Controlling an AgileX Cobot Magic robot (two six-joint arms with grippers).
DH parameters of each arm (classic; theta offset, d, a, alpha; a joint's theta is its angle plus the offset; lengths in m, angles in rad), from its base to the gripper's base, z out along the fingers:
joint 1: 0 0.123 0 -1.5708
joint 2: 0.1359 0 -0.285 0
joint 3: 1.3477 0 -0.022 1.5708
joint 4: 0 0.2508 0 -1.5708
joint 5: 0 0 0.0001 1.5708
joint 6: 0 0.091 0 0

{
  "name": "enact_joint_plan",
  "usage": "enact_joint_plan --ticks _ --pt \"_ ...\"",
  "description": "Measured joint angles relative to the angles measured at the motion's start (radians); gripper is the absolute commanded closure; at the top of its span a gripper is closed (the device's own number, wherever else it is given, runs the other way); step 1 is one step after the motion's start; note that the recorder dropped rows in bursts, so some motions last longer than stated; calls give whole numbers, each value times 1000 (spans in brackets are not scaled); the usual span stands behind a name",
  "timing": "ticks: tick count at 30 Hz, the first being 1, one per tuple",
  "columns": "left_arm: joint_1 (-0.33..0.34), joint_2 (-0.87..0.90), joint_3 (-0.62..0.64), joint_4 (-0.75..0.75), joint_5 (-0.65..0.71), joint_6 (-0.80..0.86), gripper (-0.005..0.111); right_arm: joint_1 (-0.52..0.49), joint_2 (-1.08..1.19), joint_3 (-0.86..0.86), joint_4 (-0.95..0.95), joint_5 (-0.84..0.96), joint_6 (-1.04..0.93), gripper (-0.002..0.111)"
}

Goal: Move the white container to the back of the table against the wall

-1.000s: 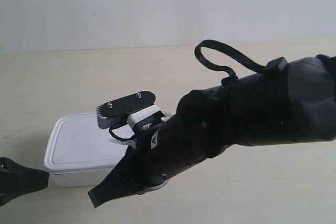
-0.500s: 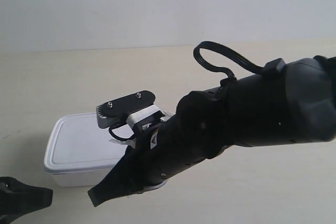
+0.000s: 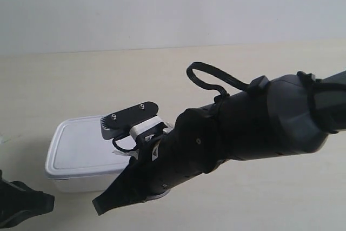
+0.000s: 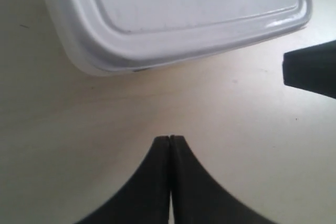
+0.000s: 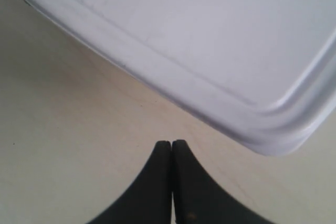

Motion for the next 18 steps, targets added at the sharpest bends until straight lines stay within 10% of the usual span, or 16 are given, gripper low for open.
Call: enact_joint_plan --ticks 18 --pt "0 218 -103 -111 -4 115 107 0 0 0 0 -26 0 108"
